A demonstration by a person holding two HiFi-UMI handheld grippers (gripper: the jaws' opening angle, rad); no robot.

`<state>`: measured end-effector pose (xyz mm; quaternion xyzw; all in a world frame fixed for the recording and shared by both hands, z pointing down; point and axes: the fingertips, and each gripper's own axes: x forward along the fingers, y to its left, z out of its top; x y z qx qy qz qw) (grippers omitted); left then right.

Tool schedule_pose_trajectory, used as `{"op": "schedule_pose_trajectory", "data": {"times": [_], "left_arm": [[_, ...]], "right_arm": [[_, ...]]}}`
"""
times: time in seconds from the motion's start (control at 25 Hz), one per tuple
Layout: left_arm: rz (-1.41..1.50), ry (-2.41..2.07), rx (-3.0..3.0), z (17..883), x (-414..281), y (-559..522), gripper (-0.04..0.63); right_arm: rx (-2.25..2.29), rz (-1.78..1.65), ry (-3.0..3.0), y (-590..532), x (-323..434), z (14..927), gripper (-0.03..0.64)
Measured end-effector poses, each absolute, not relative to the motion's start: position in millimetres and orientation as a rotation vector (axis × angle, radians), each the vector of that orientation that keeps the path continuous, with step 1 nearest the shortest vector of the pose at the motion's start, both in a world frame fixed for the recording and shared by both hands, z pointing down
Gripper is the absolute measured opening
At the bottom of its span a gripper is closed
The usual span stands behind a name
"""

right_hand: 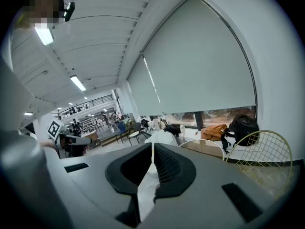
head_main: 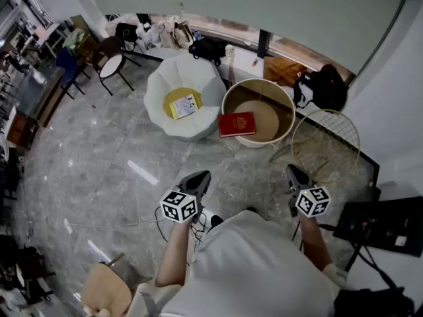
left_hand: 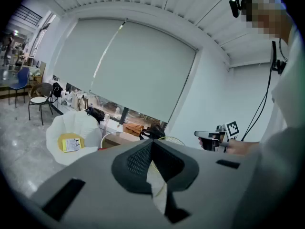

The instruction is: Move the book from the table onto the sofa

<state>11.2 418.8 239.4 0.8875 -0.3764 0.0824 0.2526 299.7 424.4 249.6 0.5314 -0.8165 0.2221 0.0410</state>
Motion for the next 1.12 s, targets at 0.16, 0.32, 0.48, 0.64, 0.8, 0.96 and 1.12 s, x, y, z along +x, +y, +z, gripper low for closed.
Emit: {"op": "schedule_pose_trajectory", "data": {"times": [0.16, 0.32, 0.48, 0.64, 0.8, 0.96, 1.12], "left_arm": [[0.224, -1.022, 2.408, 240.9, 9.5, 422.5, 0.002], [0.225, -1.025, 2.405, 241.0, 8.9, 424.4, 0.002], [0.229, -1.025, 2.403, 241.0, 9.1, 427.5, 0.002], [0.237, -1.027, 2.397, 242.1, 13.4, 430.6, 0.002], [0.238, -1.038, 2.387, 245.0, 18.5, 435.2, 0.002], [0.233, -1.051, 2.371, 246.7, 27.5, 437.5, 0.002], [0.225, -1.071, 2.354, 250.1, 37.0, 436.4, 0.002]], "right_arm": [[1.623, 0.676, -2.501, 426.6, 297.9, 248.9, 0.043], [1.615, 0.677, -2.503, 428.7, 297.4, 250.4, 0.042], [1.605, 0.675, -2.508, 430.4, 296.1, 250.0, 0.042], [1.591, 0.692, -2.518, 431.1, 298.9, 250.9, 0.043], [1.568, 0.714, -2.527, 432.9, 303.3, 254.6, 0.043], [1.55, 0.727, -2.528, 433.6, 313.8, 258.1, 0.043], [1.525, 0.737, -2.535, 432.8, 325.8, 263.2, 0.043]]}}
